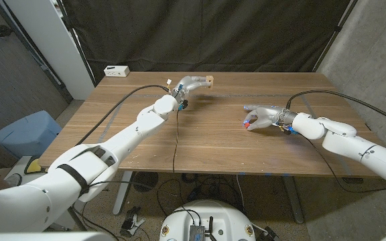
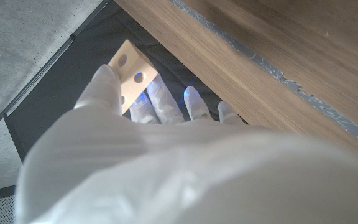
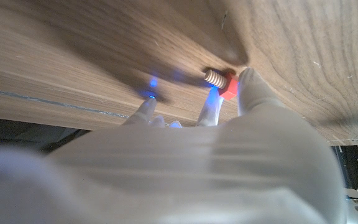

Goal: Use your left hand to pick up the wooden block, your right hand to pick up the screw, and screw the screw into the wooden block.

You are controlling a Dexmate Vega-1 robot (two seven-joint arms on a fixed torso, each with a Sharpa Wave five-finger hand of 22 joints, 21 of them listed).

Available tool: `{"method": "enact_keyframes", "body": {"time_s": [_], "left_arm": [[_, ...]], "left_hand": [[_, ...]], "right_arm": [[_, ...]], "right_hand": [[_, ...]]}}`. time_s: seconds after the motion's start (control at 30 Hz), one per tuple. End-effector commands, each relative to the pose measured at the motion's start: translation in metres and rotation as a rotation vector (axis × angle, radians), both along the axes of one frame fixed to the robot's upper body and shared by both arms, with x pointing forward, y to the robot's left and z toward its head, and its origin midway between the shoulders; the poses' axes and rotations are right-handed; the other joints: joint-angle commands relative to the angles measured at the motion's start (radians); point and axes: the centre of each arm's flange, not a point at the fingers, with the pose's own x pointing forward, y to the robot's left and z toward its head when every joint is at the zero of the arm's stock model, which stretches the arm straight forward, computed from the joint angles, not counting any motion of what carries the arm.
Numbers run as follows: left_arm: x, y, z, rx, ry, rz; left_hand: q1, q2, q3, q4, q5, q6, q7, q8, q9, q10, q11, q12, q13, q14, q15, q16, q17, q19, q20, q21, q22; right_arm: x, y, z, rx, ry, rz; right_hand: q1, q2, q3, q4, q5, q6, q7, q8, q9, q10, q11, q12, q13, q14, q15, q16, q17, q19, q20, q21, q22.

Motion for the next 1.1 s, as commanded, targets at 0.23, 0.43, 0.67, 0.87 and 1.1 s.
{"method": "enact_keyframes", "body": {"time_s": [0.23,0.43,0.67,0.87,1.1], "left_arm": [[-0.0021,-0.0029,-0.0032,0.003,0.005,-0.008],[-0.0036,-0.0031,-0.0037,0.002,0.006,-0.003],[-0.0052,-0.0039,-0.0050,0.003,0.009,-0.002],[-0.0064,-0.0034,-0.0059,0.002,0.009,0.000],[-0.0076,-0.0026,-0.0069,-0.002,0.012,0.002]], "left_hand": [[0.000,0.011,-0.001,0.005,0.005,0.013,-0.005,0.007,0.004,-0.004,0.002,0.001,0.001,-0.001,-0.047,0.005,0.003,-0.004,0.006,0.008,0.003],[-0.001,0.011,-0.001,0.005,0.005,0.013,-0.005,0.007,0.004,-0.006,0.003,0.000,0.000,-0.002,-0.047,0.005,0.003,-0.004,0.008,0.008,0.003],[-0.002,0.012,-0.002,0.005,0.005,0.012,-0.005,0.006,0.004,-0.009,0.003,-0.001,0.000,-0.002,-0.045,0.005,0.003,-0.004,0.009,0.008,0.003],[-0.003,0.013,-0.003,0.005,0.005,0.012,-0.005,0.006,0.004,-0.010,0.003,-0.001,0.000,-0.003,-0.046,0.005,0.003,-0.003,0.009,0.008,0.003],[-0.004,0.014,-0.003,0.005,0.005,0.014,-0.005,0.007,0.004,-0.010,0.003,-0.001,0.001,-0.002,-0.046,0.005,0.003,-0.003,0.009,0.008,0.003]], "right_arm": [[0.0013,-0.0046,-0.0030,-0.015,-0.017,0.000],[0.0016,-0.0042,-0.0029,-0.012,-0.021,0.004],[0.0018,-0.0028,-0.0026,-0.002,-0.019,0.008],[0.0017,-0.0006,-0.0015,-0.003,-0.021,0.009],[0.0006,0.0004,-0.0015,0.001,-0.023,0.008]], "right_hand": [[0.020,0.001,0.001,0.001,0.005,0.017,-0.003,0.017,0.006,0.024,-0.001,0.009,0.005,0.007,-0.004,0.005,0.005,0.014,-0.001,0.005,0.006],[0.021,0.004,0.000,0.002,0.005,0.028,-0.002,0.023,0.008,0.026,-0.002,0.008,0.005,0.010,-0.006,0.004,0.006,0.017,-0.002,0.005,0.006],[0.022,0.005,-0.002,0.004,0.005,0.041,0.003,0.032,0.011,0.032,-0.002,0.007,0.005,0.013,-0.008,0.004,0.006,0.020,-0.003,0.004,0.006],[0.022,0.005,-0.004,0.005,0.005,0.050,0.008,0.039,0.013,0.035,-0.001,0.007,0.005,0.014,-0.006,0.003,0.006,0.022,-0.003,0.004,0.006],[0.023,0.006,-0.006,0.006,0.005,0.064,0.011,0.048,0.016,0.041,0.002,0.007,0.005,0.018,-0.004,0.003,0.007,0.025,-0.002,0.003,0.006]]}}
